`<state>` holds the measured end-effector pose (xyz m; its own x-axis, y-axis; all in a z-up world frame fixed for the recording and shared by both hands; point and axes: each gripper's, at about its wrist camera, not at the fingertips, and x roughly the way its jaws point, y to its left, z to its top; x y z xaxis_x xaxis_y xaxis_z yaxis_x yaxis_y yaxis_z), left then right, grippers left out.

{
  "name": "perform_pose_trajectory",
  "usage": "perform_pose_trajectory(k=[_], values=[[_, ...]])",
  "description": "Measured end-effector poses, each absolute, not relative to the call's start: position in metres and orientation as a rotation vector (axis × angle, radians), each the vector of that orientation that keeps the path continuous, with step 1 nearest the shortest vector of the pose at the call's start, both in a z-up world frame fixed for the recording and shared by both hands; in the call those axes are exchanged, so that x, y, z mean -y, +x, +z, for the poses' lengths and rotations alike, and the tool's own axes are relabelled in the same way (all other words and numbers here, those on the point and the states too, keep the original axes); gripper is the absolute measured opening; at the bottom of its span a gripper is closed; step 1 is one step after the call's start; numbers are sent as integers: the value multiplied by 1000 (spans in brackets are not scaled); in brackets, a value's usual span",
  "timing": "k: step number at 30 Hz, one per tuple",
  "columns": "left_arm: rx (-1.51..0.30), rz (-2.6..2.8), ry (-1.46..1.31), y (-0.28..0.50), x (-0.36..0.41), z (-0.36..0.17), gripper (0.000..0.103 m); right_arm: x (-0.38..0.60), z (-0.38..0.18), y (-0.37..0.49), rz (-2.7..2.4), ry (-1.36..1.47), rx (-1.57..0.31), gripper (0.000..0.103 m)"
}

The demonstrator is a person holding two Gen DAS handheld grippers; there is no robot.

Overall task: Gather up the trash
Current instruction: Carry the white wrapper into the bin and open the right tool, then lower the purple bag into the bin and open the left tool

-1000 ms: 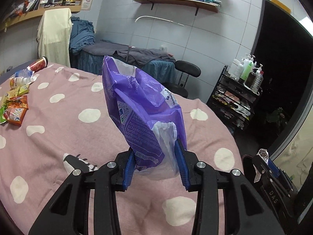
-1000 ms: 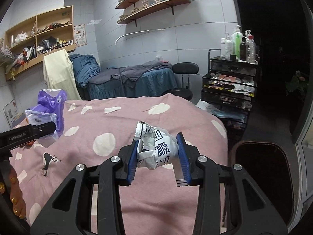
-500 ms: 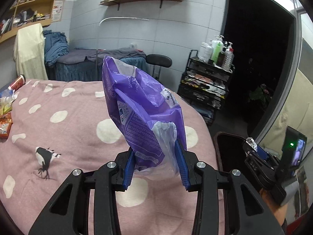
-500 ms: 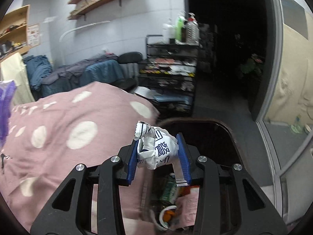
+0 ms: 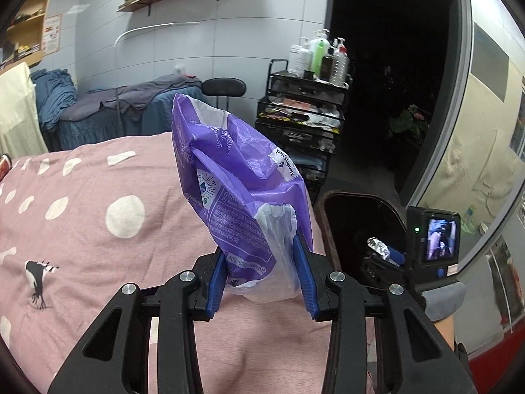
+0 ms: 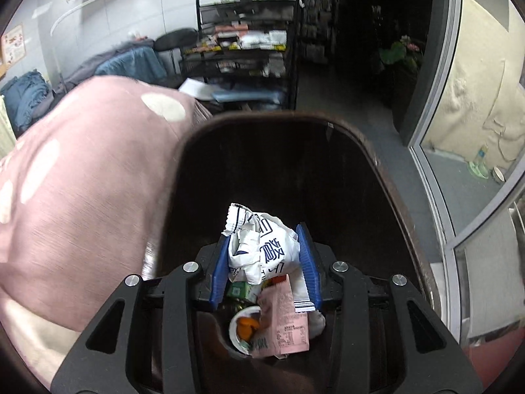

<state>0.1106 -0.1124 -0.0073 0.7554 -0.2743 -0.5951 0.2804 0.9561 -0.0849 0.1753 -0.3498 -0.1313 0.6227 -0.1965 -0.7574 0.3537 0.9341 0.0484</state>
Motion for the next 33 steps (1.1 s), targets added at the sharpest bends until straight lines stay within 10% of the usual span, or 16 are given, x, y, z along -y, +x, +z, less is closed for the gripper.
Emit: perform_pose_trajectory(k=[7,33], values=[[-680,-350,40,113,132,-16,39,356,-141,170,-355,238,-835,81],[-842,-504,196,139,216,-45,39,430,-62,133,-568,353,-579,94]])
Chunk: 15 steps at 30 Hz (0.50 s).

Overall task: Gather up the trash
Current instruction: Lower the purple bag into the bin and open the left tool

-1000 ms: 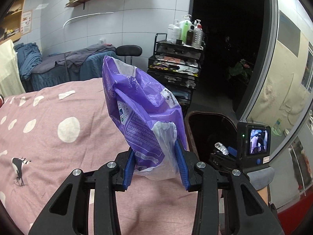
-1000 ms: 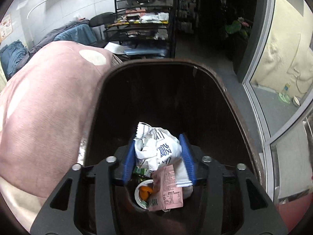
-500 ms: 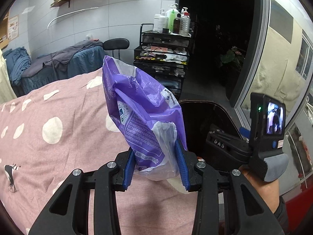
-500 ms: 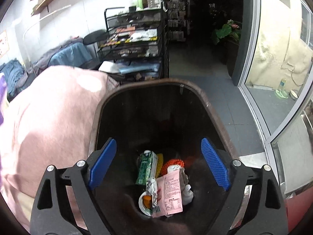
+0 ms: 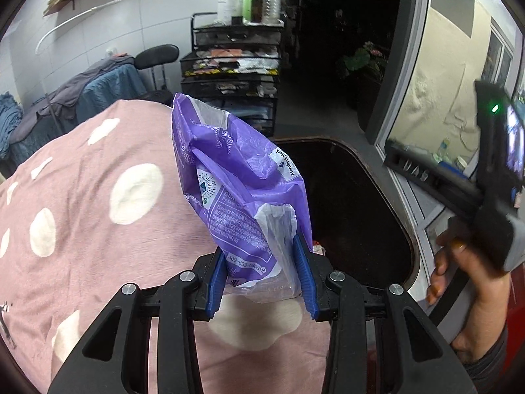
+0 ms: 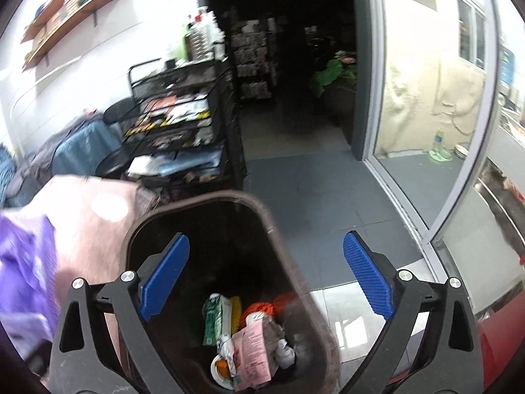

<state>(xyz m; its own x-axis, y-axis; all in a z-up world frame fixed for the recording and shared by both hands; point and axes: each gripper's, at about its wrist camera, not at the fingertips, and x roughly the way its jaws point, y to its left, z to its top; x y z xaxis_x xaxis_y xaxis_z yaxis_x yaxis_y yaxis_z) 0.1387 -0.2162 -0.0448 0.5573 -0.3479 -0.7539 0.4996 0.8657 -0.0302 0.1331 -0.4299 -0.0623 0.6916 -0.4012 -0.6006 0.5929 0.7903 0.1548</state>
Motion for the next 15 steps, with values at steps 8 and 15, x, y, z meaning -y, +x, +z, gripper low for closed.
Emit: perform_pose_trajectory(k=[8,15], values=[[-905,-531,279,151,245,-63,39,443,-57,129,-592,370,-573,95],[-940,-539,354,156,261,-77,43,448,-56,127,-604,377,-571,95]])
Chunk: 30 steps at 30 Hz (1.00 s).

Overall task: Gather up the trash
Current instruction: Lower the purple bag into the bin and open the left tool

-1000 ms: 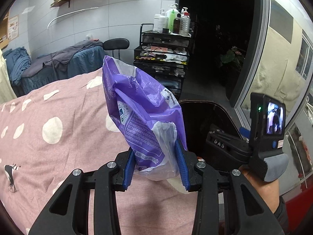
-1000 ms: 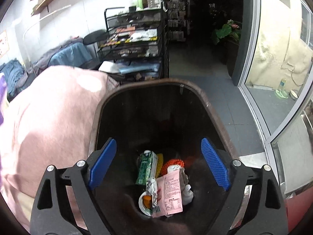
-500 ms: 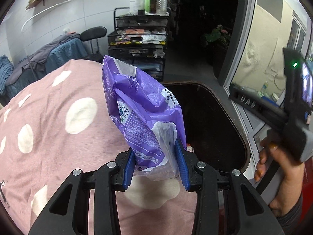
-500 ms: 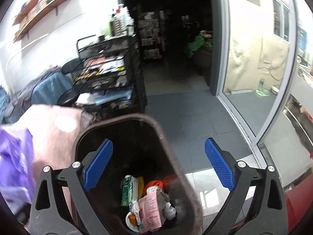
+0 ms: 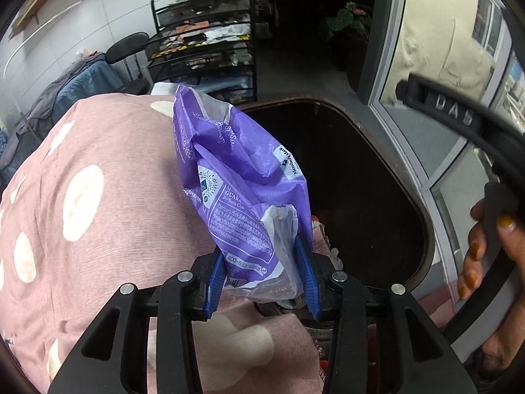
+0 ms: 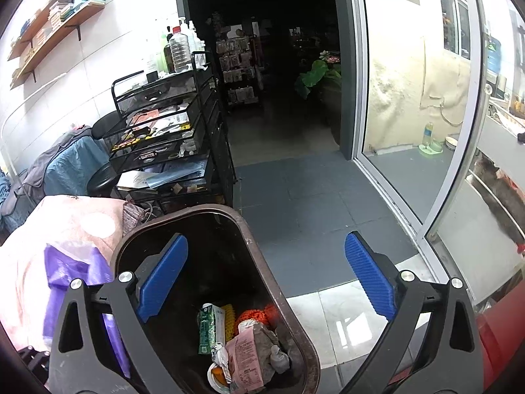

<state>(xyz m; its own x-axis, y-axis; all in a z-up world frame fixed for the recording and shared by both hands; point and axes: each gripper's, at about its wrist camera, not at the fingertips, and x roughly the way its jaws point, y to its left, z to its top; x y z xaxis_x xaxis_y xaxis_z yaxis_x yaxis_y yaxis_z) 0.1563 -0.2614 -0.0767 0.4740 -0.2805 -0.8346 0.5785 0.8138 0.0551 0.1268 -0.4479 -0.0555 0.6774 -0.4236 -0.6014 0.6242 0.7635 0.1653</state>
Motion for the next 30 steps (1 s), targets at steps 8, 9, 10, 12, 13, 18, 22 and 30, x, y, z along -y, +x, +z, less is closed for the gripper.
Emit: perform_pose_trajectory(k=[8,9,10,12,13,18,22,30], values=[[-964,-570,423,155,273,-87,74,447,-56,125,-605,385,-562,97],[-958,-568,428,154,273,-87,78,447,-56,125,-605,384,-562,97],[-950,-564,431,152,272,-86,81,446,-55,125,-606,382,-560,97],[-933,-554,423,150,269,-83,83,446,-55,124,-601,387,-552,97],[-920,-544,414,149,265,-81,84,445,-54,123,-600,390,-543,97],[-789,-487,405,133,242,-56,89,431,-49,120,-583,368,-501,97],[-687,-432,387,115,212,-37,94,416,-39,111,-571,352,-427,97],[-530,-299,323,75,140,-8,98,361,-22,90,-512,328,-288,97]])
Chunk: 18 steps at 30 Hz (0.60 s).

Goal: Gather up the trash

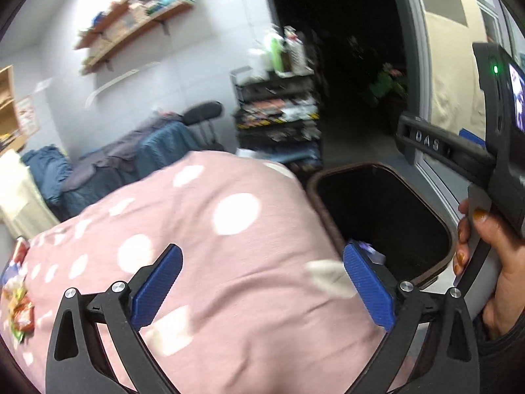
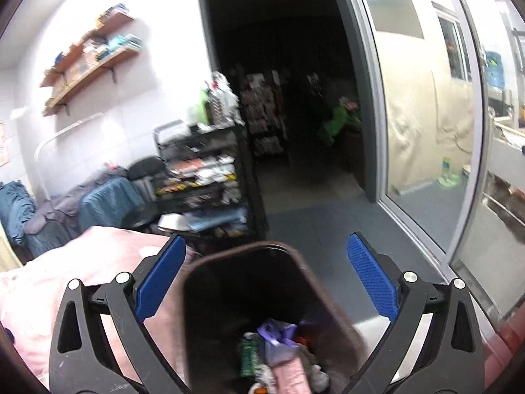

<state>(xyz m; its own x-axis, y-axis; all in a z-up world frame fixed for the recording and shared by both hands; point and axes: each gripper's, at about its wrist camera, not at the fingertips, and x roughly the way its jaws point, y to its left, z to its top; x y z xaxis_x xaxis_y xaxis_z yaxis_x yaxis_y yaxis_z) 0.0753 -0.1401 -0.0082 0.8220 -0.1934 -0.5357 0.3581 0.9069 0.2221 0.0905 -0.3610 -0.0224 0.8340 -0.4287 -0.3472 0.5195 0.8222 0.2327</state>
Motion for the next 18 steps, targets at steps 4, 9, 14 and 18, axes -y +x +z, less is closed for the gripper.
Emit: perform_pose_trajectory(k=[4,9,14,18], values=[[-494,-227,233,59,101,0,98,316,-12,86,-433,286,-273,97],[-422,-111,151,40,57,7,98,266,-7,65,-365,266,-205,97],[-385,-39,84,19,12,8,98,208,-5,37,-288,179,-134,98],[-363,30,45,7,-21,8,98,167,-6,17,-186,114,-149,98]])
